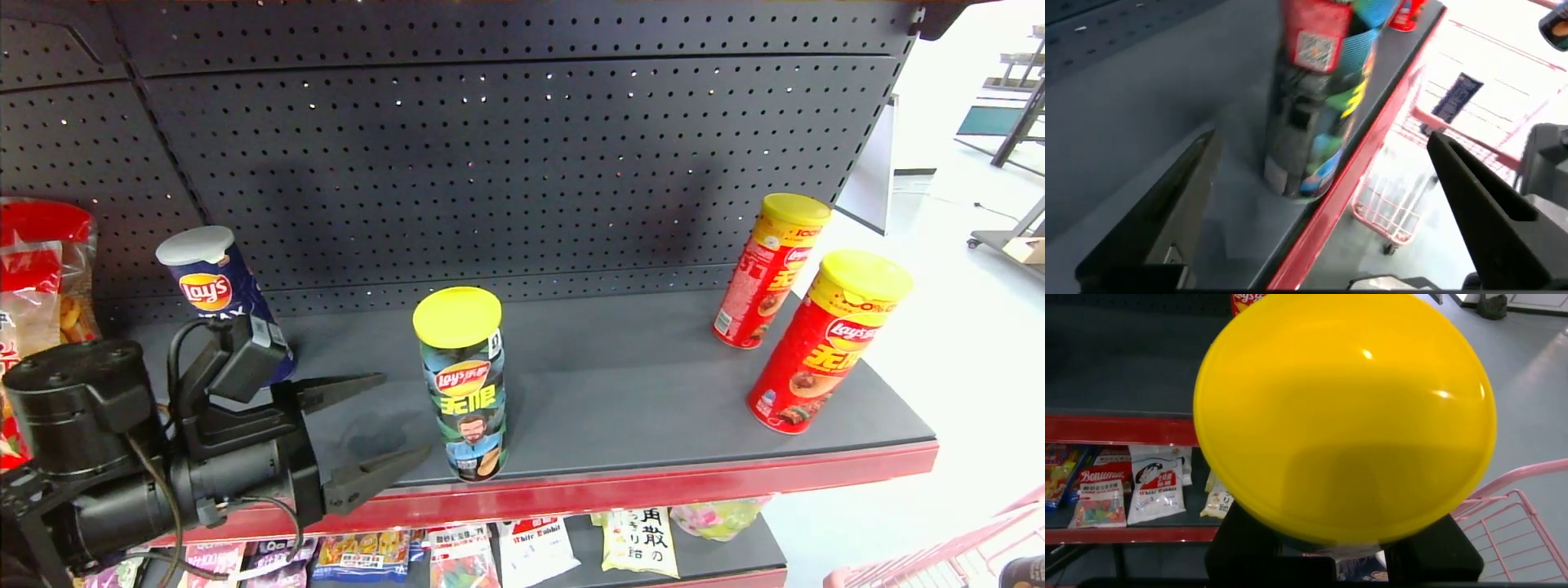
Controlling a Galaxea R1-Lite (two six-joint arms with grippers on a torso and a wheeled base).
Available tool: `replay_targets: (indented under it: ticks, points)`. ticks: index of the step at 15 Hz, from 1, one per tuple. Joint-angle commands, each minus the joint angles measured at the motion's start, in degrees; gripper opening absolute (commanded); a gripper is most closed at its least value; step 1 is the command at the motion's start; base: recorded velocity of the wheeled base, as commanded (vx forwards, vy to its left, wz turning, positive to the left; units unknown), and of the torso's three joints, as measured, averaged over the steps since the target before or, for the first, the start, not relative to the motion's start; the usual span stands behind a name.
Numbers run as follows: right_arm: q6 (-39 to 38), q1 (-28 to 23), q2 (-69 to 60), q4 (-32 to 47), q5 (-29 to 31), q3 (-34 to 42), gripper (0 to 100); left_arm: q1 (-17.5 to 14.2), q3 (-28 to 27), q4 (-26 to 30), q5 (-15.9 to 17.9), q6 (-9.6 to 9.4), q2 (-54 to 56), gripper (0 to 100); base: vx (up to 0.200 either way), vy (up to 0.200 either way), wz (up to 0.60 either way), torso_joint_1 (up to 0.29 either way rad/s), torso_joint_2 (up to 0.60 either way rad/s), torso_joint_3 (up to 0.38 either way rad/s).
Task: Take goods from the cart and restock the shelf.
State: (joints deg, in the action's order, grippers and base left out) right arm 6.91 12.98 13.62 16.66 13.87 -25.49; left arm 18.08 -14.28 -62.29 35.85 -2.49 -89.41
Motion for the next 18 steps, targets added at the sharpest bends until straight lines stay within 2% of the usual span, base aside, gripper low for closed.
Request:
replay_targets:
  ticks: [1,2,3,4,5,6,7,8,9,11,12,13,14,17,18]
  points:
    - [0.0,0.2,0.7,0.1,-0.2,0.2,0,-1.9,4.4,0.2,-3.7,0.03,7.2,100,0.000,0.000,0.00,0.000,0.00,0.000]
    - [0.3,-0.1,2.9,-0.1,0.5,-0.4,0,-1.9,5.9,0.6,-11.0,0.11,10.6,100,0.000,0.000,0.00,0.000,0.00,0.000]
    - [0.3,-0.1,2.9,-0.1,0.5,-0.4,0,-1.9,5.9,0.6,-11.0,0.11,10.6,100,0.000,0.000,0.00,0.000,0.00,0.000]
    - [2.8,-2.4,10.6,-0.1,1.4,-4.6,0,-1.8,8.1,2.0,-28.6,0.11,15.0,100,0.000,0.000,0.00,0.000,0.00,0.000]
    - [2.6,-2.0,13.3,-1.0,0.3,-4.6,0,-1.6,8.7,2.6,-33.1,0.11,16.3,100,0.000,0.000,0.00,0.000,0.00,0.000]
    - [2.9,-2.0,17.1,-5.4,-0.2,-4.7,0,-1.6,9.4,5.3,-37.6,0.29,20.6,100,0.000,0.000,0.00,0.000,0.00,0.000]
    - [3.0,-2.2,18.6,-5.9,-0.5,-5.7,0,-1.6,8.9,9.8,-38.1,0.47,25.2,100,0.000,0.000,0.00,0.000,0.00,0.000]
    - [3.3,-1.7,19.3,-5.8,-0.8,-6.7,0,-2.0,7.7,17.5,-38.1,0.55,31.0,100,0.000,0.000,0.00,0.000,0.00,0.000]
    - [3.2,-0.9,20.3,-5.7,-2.5,-6.9,0,-2.0,4.9,29.1,-38.1,0.64,38.3,100,0.000,0.000,0.00,0.000,0.00,0.000]
    - [3.9,-0.7,20.7,-5.6,-7.9,-7.4,0,-2.2,-4.8,60.7,-38.0,0.99,53.2,100,0.000,0.000,0.00,0.000,0.00,0.000]
    - [5.2,-0.7,20.8,-5.6,-7.9,-7.4,0,-2.2,-8.9,74.0,-37.8,1.52,58.8,100,0.000,0.000,0.00,0.000,0.00,0.000]
    - [5.7,-0.7,20.6,-5.7,-8.5,-7.5,0,-2.2,-11.1,84.3,-38.2,1.78,64.4,100,0.000,0.000,0.00,0.000,0.00,0.000]
    - [5.7,-0.4,20.4,-5.8,-9.0,-7.6,0,-2.2,-10.9,85.6,-38.2,1.87,66.6,100,0.000,0.000,0.00,0.000,0.00,0.000]
    - [5.6,-0.5,20.4,-5.9,-10.9,-7.5,0,-2.3,-7.8,85.7,-41.0,1.78,69.6,100,0.000,0.000,0.00,0.000,0.00,0.000]
    - [5.4,-0.5,20.5,-5.9,-11.4,-7.5,0,-2.3,-7.4,85.6,-41.0,1.78,69.7,100,0.000,0.000,0.60,-0.002,0.01,0.002]
